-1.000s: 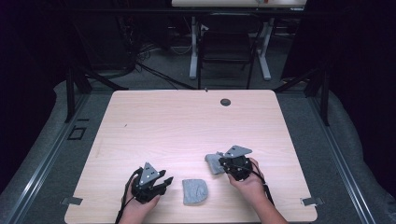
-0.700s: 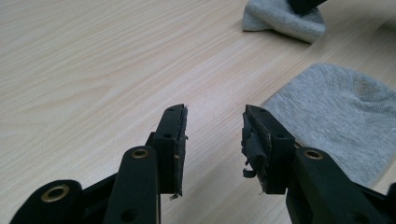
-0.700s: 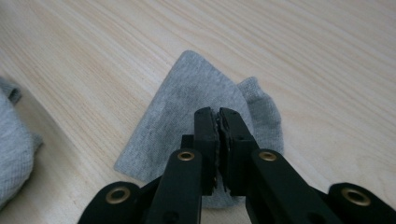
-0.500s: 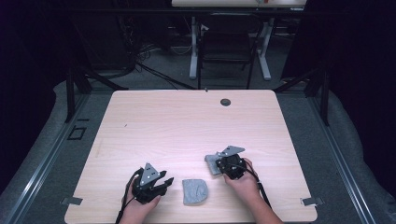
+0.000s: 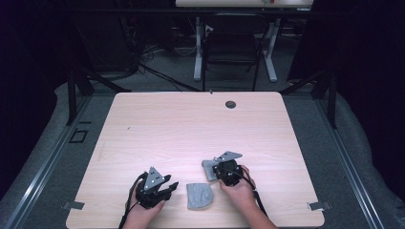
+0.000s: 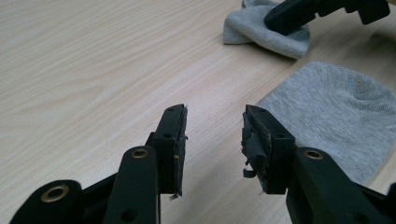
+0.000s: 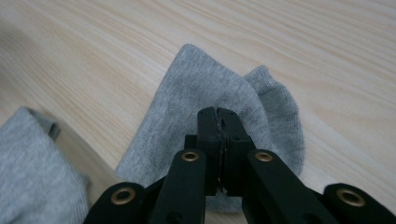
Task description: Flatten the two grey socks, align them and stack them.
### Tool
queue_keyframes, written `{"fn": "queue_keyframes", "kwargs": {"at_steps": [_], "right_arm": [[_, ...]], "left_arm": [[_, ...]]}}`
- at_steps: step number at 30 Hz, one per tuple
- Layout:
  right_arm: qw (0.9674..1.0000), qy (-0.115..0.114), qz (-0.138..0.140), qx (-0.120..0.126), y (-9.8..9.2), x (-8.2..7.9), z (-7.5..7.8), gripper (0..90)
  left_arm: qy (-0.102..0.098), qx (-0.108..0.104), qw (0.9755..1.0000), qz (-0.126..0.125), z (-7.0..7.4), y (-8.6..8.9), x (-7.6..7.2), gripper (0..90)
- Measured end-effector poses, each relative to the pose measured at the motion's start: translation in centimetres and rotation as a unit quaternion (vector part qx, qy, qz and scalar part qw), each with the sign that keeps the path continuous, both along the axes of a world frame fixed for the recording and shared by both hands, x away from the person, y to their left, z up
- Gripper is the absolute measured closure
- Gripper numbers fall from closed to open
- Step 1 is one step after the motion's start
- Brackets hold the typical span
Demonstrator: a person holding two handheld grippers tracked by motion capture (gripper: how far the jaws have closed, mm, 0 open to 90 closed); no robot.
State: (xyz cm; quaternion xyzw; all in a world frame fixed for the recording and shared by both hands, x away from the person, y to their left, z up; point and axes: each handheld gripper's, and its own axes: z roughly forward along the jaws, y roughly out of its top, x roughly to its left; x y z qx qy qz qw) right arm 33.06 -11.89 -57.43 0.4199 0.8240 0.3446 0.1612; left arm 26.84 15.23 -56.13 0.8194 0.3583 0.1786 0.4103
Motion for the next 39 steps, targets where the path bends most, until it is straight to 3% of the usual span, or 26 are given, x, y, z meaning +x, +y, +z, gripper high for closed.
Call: {"fn": "queue_keyframes", "kwargs": {"at_steps": [6, 13, 18, 26, 31, 35, 39], "right_arm": [[0.9999, -0.002, -0.01, 0.0, 1.6, 0.2, -0.1, 88.2], [0.9997, 0.003, -0.014, 0.02, 3.0, 0.4, -0.2, 86.2], [0.9995, 0.001, -0.011, 0.029, 3.0, 0.4, 0.2, 82.2], [0.9988, -0.019, 0.007, 0.045, 1.5, -1.2, 2.1, 79.3], [0.9975, -0.033, 0.031, 0.055, 0.0, -3.3, 3.2, 77.3], [0.9965, -0.036, 0.037, 0.065, -1.6, -5.4, 4.3, 75.4], [0.9964, -0.037, 0.042, 0.064, -2.6, -6.4, 5.0, 73.7]], "left_arm": [[0.0, 0.0, 1.0, -0.002, -0.1, -0.1, 0.0, 59.6], [0.001, 0.005, 1.0, -0.007, -0.1, -0.3, -0.1, 59.6], [0.001, 0.006, 1.0, -0.007, -0.2, -0.3, -0.1, 59.6], [0.002, 0.004, 1.0, -0.007, -0.2, -0.5, -0.2, 59.6], [0.001, 0.006, 0.9999, -0.011, -0.2, -0.7, -0.3, 59.6], [0.001, 0.007, 0.9998, -0.018, -0.2, -1.3, -0.5, 59.6], [0.001, 0.008, 0.9998, -0.02, -0.2, -1.6, -0.7, 59.7]]}}
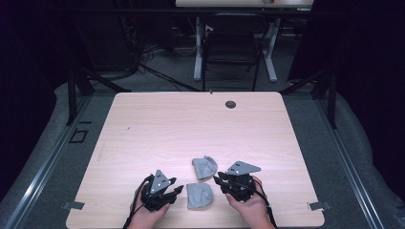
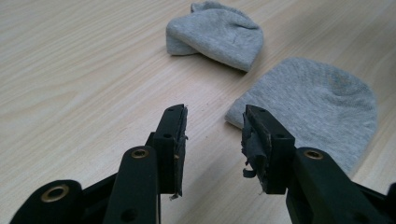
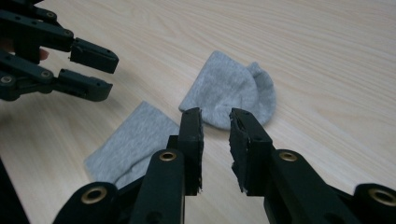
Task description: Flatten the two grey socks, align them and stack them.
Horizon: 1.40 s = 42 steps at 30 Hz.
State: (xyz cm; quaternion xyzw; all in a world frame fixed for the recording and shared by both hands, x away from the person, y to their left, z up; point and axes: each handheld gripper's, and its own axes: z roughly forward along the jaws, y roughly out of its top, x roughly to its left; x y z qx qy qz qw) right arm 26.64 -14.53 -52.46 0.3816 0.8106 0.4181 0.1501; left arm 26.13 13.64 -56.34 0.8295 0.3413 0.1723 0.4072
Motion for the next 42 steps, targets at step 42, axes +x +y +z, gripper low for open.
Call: {"fn": "queue_keyframes", "kwargs": {"at_steps": [42], "right_arm": [[0.9999, 0.002, -0.004, -0.015, -2.4, -0.7, -2.6, 72.3]], "left_arm": [[0.007, 0.01, 0.9987, -0.05, 0.2, -4.6, -1.2, 61.2]]}}
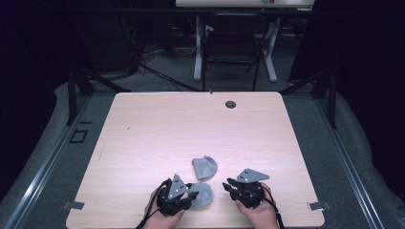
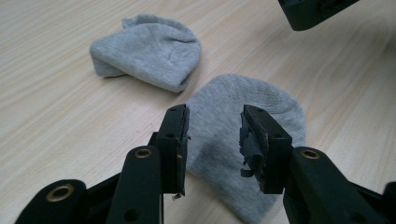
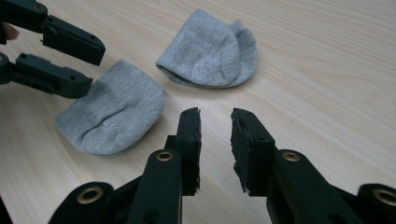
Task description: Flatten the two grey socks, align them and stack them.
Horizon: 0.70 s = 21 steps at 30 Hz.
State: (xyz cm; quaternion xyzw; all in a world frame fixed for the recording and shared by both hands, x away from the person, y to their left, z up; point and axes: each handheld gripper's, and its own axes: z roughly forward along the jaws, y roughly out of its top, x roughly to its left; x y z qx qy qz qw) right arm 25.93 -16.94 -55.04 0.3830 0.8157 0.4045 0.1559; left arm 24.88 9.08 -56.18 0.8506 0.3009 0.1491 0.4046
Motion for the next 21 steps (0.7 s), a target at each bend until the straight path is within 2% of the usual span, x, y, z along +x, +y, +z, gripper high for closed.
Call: {"fn": "queue_keyframes", "kwargs": {"at_steps": [14, 21], "right_arm": [[1.0, 0.0, -0.008, 0.004, -0.3, 0.1, -0.1, 71.8], [1.0, 0.0, -0.006, 0.003, -0.3, 0.2, -0.1, 71.7]], "left_arm": [[-0.002, 0.005, 0.9999, -0.013, -0.1, -1.7, -0.7, 58.6], [0.004, 0.005, 0.9995, -0.031, -0.4, -2.4, -1.1, 58.3]]}}
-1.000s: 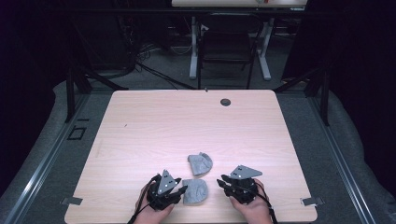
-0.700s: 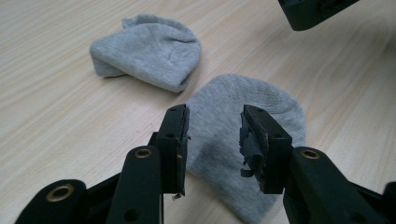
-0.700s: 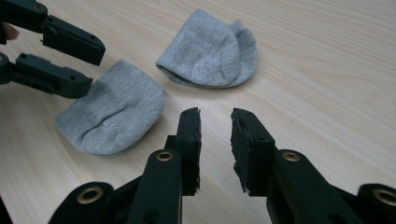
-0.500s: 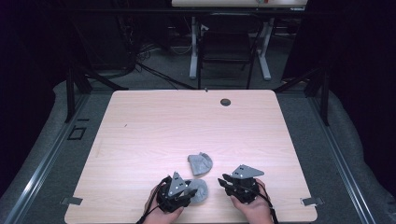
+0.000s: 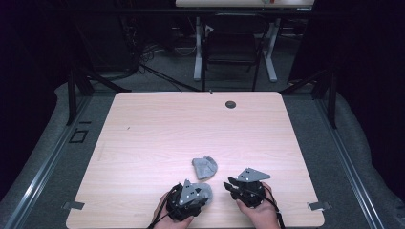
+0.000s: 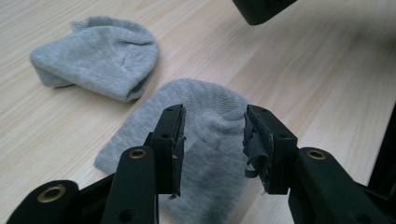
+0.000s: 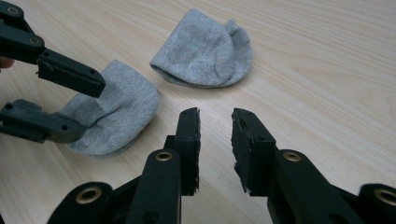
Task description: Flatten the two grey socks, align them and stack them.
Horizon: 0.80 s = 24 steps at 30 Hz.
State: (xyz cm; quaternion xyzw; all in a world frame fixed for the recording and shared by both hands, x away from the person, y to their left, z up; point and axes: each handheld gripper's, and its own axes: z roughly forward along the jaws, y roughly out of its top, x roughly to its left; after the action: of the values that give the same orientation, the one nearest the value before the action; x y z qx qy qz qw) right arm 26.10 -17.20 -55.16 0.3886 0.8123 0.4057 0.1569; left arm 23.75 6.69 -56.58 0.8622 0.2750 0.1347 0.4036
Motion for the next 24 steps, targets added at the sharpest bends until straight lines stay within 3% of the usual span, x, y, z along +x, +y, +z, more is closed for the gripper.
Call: {"fn": "queue_keyframes", "kwargs": {"at_steps": [15, 19, 24], "right_arm": [[1.0, 0.001, 0.0, -0.002, 0.0, 0.0, -0.1, 71.2], [1.0, 0.001, 0.0, 0.001, -0.1, 0.0, -0.1, 71.2], [1.0, 0.002, 0.0, -0.001, -0.1, 0.0, -0.1, 71.2]], "left_arm": [[0.006, 0.017, 0.9996, -0.019, -0.7, -0.8, -0.7, 66.4], [-0.01, 0.029, 0.9993, -0.021, -0.6, -1.1, -1.1, 60.0], [-0.024, 0.042, 0.9987, -0.017, -0.9, -1.2, -1.0, 65.5]]}}
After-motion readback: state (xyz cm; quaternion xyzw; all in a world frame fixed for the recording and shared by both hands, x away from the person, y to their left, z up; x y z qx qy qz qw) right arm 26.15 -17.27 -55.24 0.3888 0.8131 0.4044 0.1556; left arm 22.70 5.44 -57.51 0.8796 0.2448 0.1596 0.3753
